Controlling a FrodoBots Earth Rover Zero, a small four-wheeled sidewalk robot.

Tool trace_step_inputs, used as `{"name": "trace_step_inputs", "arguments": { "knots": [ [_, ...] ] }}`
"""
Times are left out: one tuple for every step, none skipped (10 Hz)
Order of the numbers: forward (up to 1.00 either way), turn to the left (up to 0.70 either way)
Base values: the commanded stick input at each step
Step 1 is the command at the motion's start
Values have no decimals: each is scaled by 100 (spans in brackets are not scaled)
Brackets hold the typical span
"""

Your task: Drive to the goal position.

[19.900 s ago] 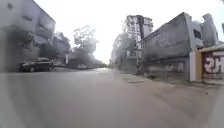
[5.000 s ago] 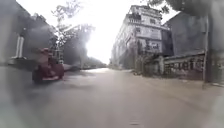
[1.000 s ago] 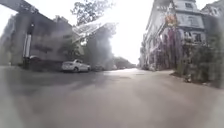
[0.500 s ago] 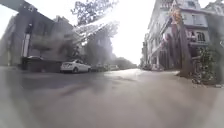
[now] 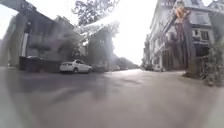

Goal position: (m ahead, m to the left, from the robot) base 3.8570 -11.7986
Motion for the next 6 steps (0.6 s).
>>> {"name": "trace_step_inputs", "arguments": {
  "knots": [
    [100,-3],
    [100,-34],
    [100,-34],
    [100,-34],
    [100,-34],
    [100,-34]
  ]
}}
